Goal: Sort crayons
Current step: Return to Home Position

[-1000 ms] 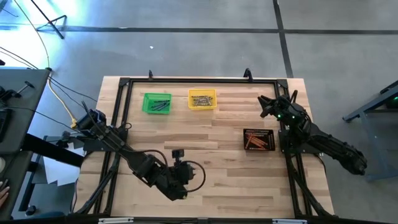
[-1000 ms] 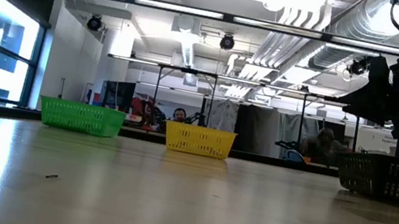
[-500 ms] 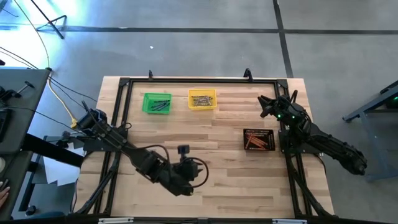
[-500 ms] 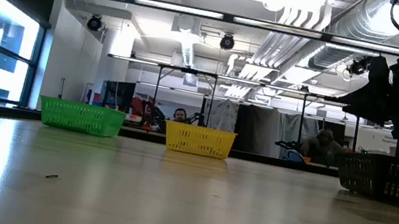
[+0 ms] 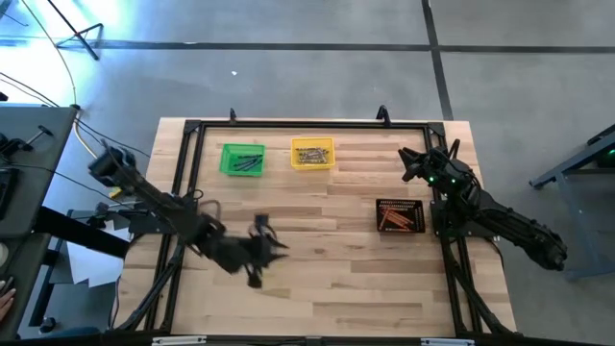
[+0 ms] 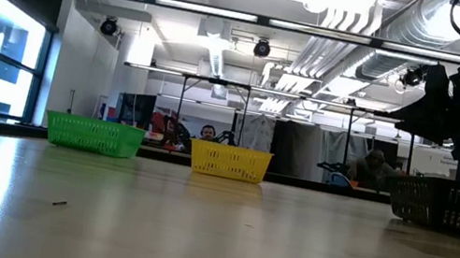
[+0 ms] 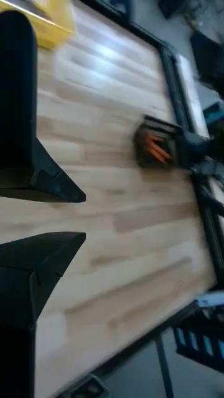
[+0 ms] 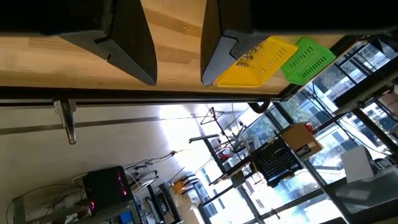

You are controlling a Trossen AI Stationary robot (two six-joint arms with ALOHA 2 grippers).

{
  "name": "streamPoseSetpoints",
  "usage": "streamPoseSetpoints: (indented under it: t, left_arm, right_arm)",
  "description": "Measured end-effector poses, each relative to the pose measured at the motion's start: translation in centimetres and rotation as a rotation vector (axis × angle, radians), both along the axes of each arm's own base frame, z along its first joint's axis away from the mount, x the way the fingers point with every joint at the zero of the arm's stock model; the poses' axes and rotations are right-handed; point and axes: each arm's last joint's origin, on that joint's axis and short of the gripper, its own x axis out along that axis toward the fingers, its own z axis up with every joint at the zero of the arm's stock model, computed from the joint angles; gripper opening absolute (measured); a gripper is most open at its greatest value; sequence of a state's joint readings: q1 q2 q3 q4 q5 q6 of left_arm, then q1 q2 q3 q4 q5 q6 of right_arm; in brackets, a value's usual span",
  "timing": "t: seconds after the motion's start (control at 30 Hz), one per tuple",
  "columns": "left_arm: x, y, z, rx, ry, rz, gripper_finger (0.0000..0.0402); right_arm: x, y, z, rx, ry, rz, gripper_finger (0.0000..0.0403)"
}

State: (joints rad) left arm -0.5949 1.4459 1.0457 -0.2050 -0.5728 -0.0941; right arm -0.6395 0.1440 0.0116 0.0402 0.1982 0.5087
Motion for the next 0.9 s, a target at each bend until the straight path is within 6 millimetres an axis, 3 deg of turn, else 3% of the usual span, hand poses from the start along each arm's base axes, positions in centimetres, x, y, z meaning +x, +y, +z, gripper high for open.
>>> streamPoseSetpoints:
  t: [0.2,0.37,0.63,0.9]
  left_arm:
    - [-5.2,4.8,-1.3,-0.069,-0.034,0.070,0.0074]
    - [-9.0,7.3,-3.2,-0.142,-0.071,0.104,0.0074]
    - [-13.6,9.6,-7.0,-0.207,-0.109,0.091,0.0074]
    - [-16.1,10.9,-9.1,-0.273,-0.197,0.080,0.0074]
  right_arm:
    - [0.0,0.0,0.0,0.000,0.000,-0.001,0.0118]
    - [0.0,0.0,0.0,0.000,0.000,0.000,0.0118]
    - [0.0,0.0,0.0,0.000,0.000,0.000,0.0118]
    - [0.0,0.0,0.0,0.000,0.000,0.000,0.0118]
